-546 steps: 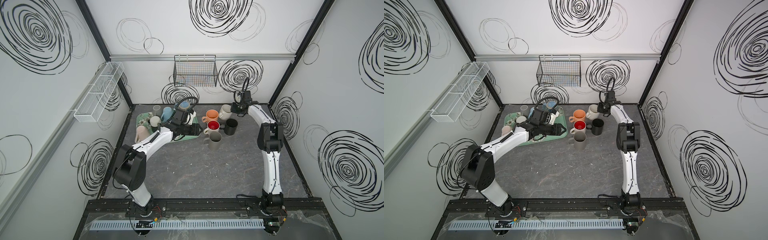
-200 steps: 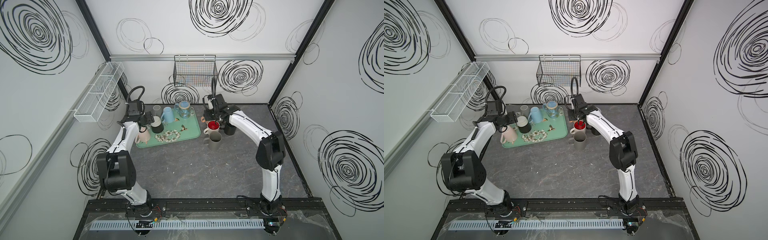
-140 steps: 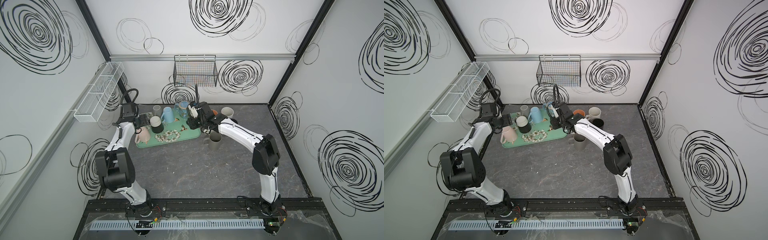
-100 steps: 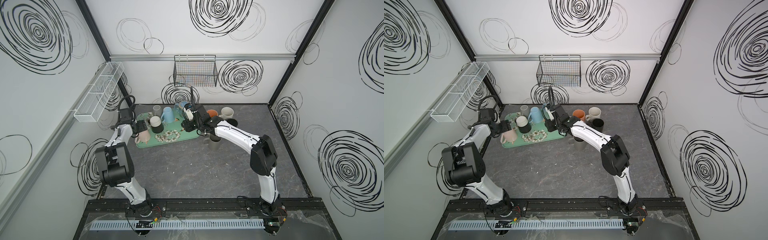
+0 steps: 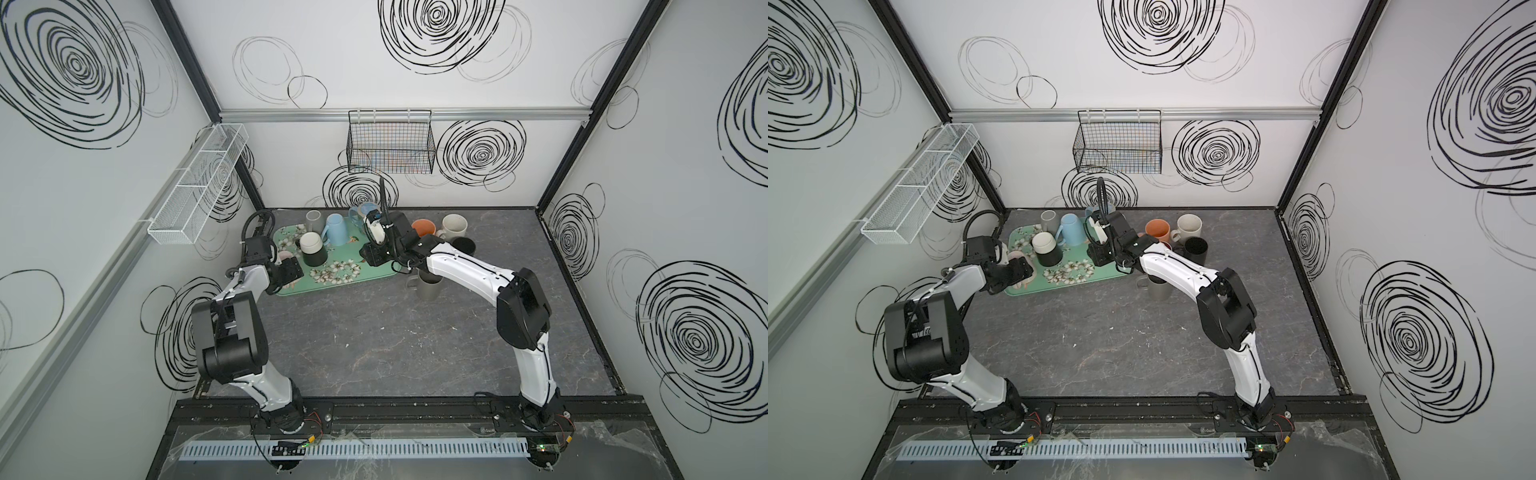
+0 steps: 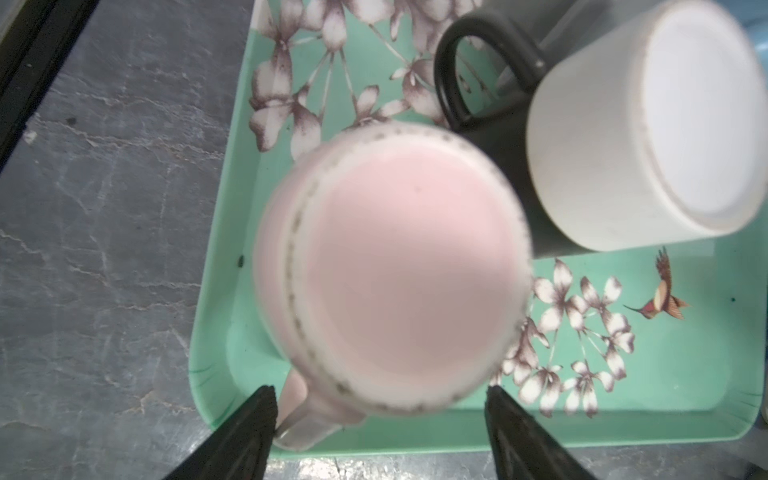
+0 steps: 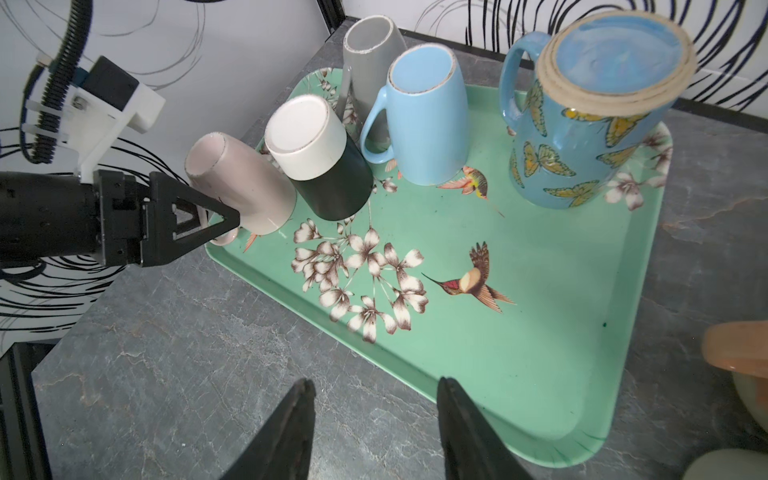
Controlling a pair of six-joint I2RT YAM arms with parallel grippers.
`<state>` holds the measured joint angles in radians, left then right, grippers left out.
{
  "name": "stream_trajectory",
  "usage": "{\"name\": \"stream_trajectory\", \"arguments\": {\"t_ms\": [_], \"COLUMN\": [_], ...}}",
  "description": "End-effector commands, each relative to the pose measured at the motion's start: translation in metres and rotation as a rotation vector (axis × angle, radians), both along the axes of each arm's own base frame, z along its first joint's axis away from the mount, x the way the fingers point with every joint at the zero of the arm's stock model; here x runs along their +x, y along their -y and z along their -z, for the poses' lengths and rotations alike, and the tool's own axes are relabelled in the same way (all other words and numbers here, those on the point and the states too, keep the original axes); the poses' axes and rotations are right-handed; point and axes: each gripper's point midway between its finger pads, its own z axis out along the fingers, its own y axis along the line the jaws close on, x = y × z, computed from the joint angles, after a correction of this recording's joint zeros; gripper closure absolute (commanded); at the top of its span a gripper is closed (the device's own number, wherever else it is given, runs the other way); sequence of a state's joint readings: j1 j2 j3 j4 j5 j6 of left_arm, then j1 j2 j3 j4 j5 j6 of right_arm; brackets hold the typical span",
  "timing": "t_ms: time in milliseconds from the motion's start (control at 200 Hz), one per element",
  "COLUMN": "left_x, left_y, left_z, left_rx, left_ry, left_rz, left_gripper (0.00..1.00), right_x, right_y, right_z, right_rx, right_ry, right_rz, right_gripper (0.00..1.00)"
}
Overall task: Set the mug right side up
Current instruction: 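Grasp the upside-down pink mug's handle with the left gripper while the right gripper nears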
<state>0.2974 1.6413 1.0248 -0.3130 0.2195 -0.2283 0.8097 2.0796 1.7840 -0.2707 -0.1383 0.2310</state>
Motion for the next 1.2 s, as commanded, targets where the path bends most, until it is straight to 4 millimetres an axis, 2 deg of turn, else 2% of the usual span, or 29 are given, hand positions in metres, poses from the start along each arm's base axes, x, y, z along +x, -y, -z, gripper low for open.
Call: {"name": "stream_trajectory", "arguments": {"t_ms": [0, 375, 470, 550, 720, 866, 1196], "left_x": [0.006, 0.019, 0.021, 0.021, 0.02, 0.018, 0.006], "left_y": [0.003, -0.011, -0.009, -0.008, -0.008, -0.007, 0.012], "left_z": [-0.017, -0.007, -0.002, 0.001, 0.004, 0.004, -0.003], "left_rx": [0.059, 0.303, 0.332, 0.362, 0.368, 0.367, 0.266], "left_ry": [0.047, -0.061, -0.071, -0.076, -0.069, -0.063, 0.008], "left_rz": [0.006, -0.002, 0.005, -0.002, -0.013, -0.012, -0.007], "left_gripper": [0.21, 0.37, 0.48, 0.53, 0.65, 0.79, 0.97], "right_x": [-0.002, -0.015, -0.017, -0.017, -0.019, -0.019, -0.018], "right_y": [-0.007, 0.003, 0.004, 0.005, 0.007, 0.008, 0.012], "right_z": [0.009, 0.021, 0.021, 0.02, 0.017, 0.016, 0.007], "right_rx": [0.02, 0.039, 0.037, 0.035, 0.038, 0.04, 0.053], "right_ry": [-0.029, -0.071, -0.072, -0.07, -0.063, -0.059, -0.041], "right_rz": [-0.015, -0.001, -0.002, -0.002, 0.0, 0.003, 0.012], "right_gripper": [0.48, 0.48, 0.48, 0.48, 0.48, 0.48, 0.48]}}
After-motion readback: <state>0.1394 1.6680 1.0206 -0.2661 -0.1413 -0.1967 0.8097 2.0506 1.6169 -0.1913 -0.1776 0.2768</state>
